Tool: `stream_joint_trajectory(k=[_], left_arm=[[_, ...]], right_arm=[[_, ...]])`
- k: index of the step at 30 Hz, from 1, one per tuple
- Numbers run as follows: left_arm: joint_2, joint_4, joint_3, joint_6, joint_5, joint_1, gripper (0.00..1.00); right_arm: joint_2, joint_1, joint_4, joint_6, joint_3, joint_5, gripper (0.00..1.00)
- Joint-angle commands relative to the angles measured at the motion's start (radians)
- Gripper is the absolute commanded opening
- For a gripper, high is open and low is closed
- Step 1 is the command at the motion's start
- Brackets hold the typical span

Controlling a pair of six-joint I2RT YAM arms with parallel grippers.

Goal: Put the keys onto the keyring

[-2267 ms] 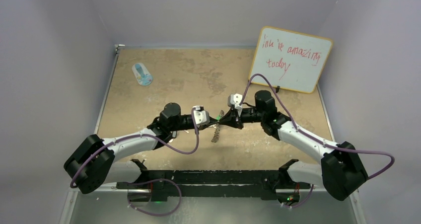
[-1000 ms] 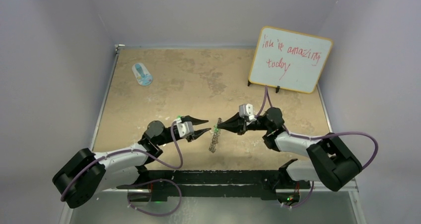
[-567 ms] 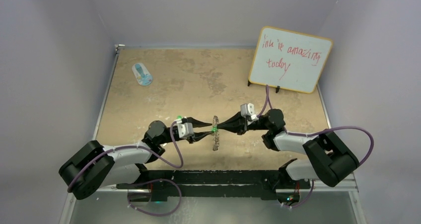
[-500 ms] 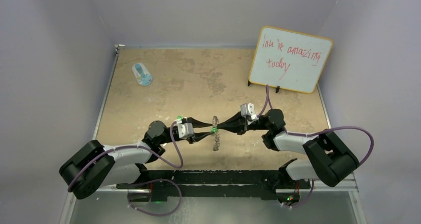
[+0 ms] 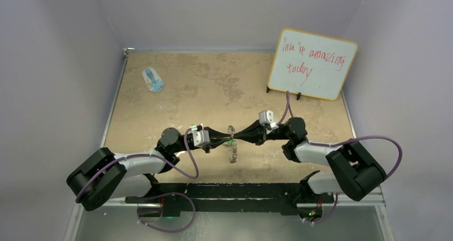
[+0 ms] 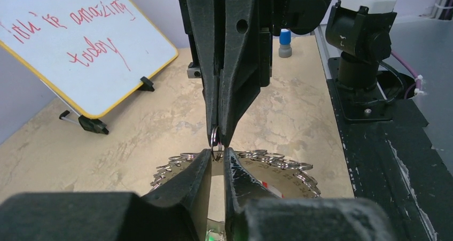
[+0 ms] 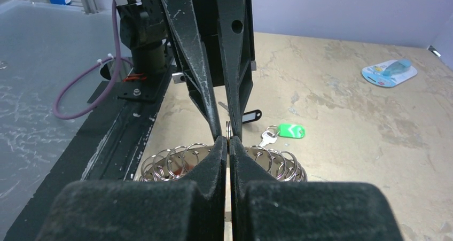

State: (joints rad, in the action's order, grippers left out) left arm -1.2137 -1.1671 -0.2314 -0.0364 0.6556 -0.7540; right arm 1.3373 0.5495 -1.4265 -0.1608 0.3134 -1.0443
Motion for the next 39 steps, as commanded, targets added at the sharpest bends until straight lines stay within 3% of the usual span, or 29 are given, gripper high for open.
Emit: stream_joint_trajectory(k=[1, 6, 12, 15, 20, 22, 25, 33, 36, 39], left_arm=[[-0.018, -0.067, -0.038, 0.019, 0.008, -0.005, 0.07], [-0.024, -0.060, -0.052, 0.020, 0.005, -0.006, 0.02], [-0.024, -0.056, -0.052, 0.014, -0.014, -0.005, 0.06], [-0.023, -0.049, -0.053, 0.006, -0.012, -0.005, 0.00], [0.000, 0.022, -0.061, -0.033, -0.035, -0.005, 0.00], [0.025, 0.076, -0.068, -0.059, -0.051, -0.006, 0.00], [0.076, 0.190, -0.080, -0.101, -0.091, -0.006, 0.00], [0.223, 0.507, -0.149, -0.210, -0.181, -0.005, 0.00], [0.253, 0.551, -0.156, -0.228, -0.179, -0.005, 0.00], [0.248, 0.552, -0.156, -0.226, -0.164, -0.005, 0.00]], right_arm=[[-0.006, 0.003, -0.070, -0.009, 0.012, -0.023, 0.00], [-0.003, 0.003, -0.052, -0.008, 0.017, -0.033, 0.00], [-0.001, 0.004, -0.042, -0.004, 0.021, -0.037, 0.00], [0.000, 0.003, -0.040, -0.003, 0.023, -0.040, 0.00], [-0.006, 0.004, -0.030, -0.001, 0.024, -0.025, 0.00], [-0.023, 0.003, -0.011, 0.002, 0.025, -0.005, 0.08], [-0.068, 0.004, 0.057, 0.016, 0.042, 0.024, 0.31], [-0.262, 0.003, 0.419, 0.220, 0.122, 0.125, 0.72], [-0.308, 0.003, 0.517, 0.274, 0.146, 0.157, 0.76], [-0.299, 0.004, 0.586, 0.339, 0.167, 0.147, 0.73]])
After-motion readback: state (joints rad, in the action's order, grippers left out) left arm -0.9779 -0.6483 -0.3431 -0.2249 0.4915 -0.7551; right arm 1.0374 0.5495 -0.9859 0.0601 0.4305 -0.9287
